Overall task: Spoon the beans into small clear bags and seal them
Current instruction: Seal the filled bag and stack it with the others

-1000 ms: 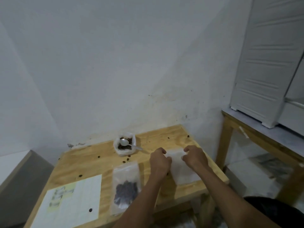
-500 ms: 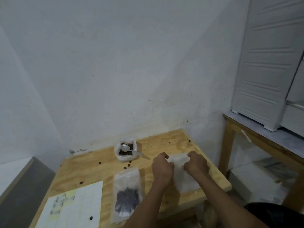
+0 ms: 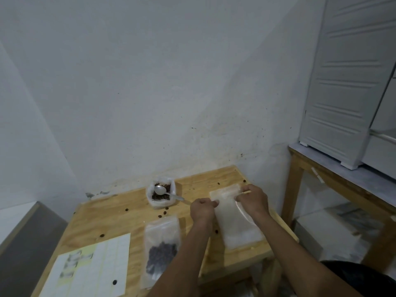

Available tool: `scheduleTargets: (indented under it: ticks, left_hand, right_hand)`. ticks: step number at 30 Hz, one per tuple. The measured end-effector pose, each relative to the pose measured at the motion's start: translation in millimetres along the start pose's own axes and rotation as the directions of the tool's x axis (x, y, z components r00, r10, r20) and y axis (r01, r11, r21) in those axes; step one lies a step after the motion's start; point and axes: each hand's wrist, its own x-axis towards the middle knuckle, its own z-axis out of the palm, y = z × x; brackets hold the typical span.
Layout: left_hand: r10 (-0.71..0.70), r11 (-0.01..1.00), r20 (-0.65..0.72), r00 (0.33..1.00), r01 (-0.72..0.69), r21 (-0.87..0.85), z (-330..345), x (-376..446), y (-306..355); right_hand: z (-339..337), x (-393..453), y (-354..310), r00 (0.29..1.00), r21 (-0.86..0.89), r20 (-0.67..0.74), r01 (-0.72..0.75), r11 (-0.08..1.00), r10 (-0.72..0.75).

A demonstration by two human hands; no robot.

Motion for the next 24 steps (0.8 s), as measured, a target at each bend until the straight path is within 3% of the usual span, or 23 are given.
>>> scheduleTargets:
  ticks: [5, 11, 16, 22, 24]
  left_hand:
    - [-0.009, 0.985, 0.160, 0.987, 0.036, -0.171, -12.2, -4.6, 25.5]
    - [0.230, 0.972, 0.257, 0.939, -0.210, -0.102, -56.2, -8.7, 68.0]
    - [0.430, 0.901, 0.202, 0.880, -0.434, -0.027, -97.9, -10.2, 89.6]
    - [0.528, 0.837, 0.157, 0.834, -0.543, 0.070, -142.6, -6.0, 97.2]
    - [0.602, 0.772, 0.102, 0.792, -0.610, 0.180, -152.4, -2.8, 94.8]
  right_hand:
    - [-13.5, -1.1, -30.3, 0.990, 0.152, 0.081, 0.099, 0.983, -0.112]
    - [-22.4, -18.2, -87.1, 0.927, 0.319, 0.275, 0.162, 0.934, -0.255]
    - [-5.2, -40.7, -121.1, 0.790, 0.237, 0.504, 0.263, 0.935, -0.350]
    - [29.0, -62.2, -144.7, 0.726, 0.199, 0.539, 0.382, 0.903, -0.426]
    - [38.6, -65.4, -147.9, 0.726, 0.201, 0.521, 0.408, 0.891, -0.450]
